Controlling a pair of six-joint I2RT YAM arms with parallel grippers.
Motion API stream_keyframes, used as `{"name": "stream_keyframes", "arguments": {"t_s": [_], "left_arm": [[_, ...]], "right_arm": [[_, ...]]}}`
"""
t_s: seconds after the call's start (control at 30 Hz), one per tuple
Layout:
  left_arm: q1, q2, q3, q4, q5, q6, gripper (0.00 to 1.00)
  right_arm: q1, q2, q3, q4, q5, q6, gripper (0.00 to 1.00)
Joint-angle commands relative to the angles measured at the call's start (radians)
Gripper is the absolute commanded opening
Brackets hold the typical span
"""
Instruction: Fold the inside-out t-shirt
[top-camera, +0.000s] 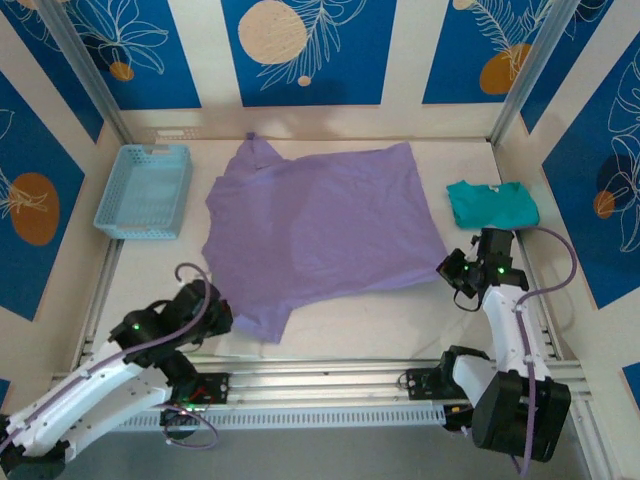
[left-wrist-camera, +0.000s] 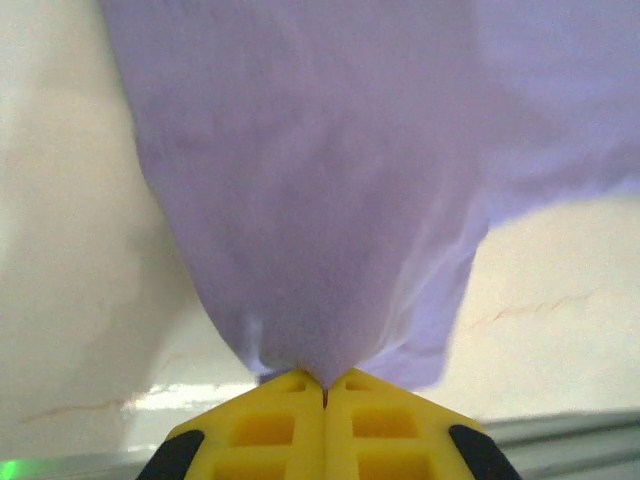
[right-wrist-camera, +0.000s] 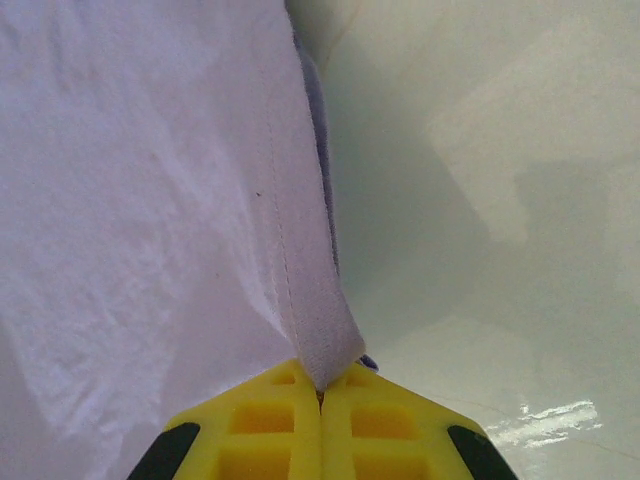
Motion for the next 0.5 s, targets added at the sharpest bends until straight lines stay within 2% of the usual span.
{"name": "stream_keyframes", "arguments": {"t_s": [0.0, 0.07, 0.23, 0.47], "left_arm": [[0.127, 0.055, 0.094, -0.038, 0.002, 0.156, 0.0], [0.222, 0.112, 0.146, -0.004, 0.053, 0.24, 0.0], [0.39, 0.278, 0.25, 0.105, 0.135, 0.399, 0.0], [0.532, 0.522, 0.378, 0.221, 0.262, 0.483, 0.0]], "right_arm": [[-0.004, 0.013, 0.019, 0.014, -0.041, 0.012, 0.04], [-0.001, 0.056, 0.051, 0.03, -0.067, 0.008, 0.04], [0.008, 0.159, 0.125, 0.066, -0.048, -0.015, 0.04], [0.019, 0.318, 0.223, 0.111, -0.032, -0.03, 0.04]]}}
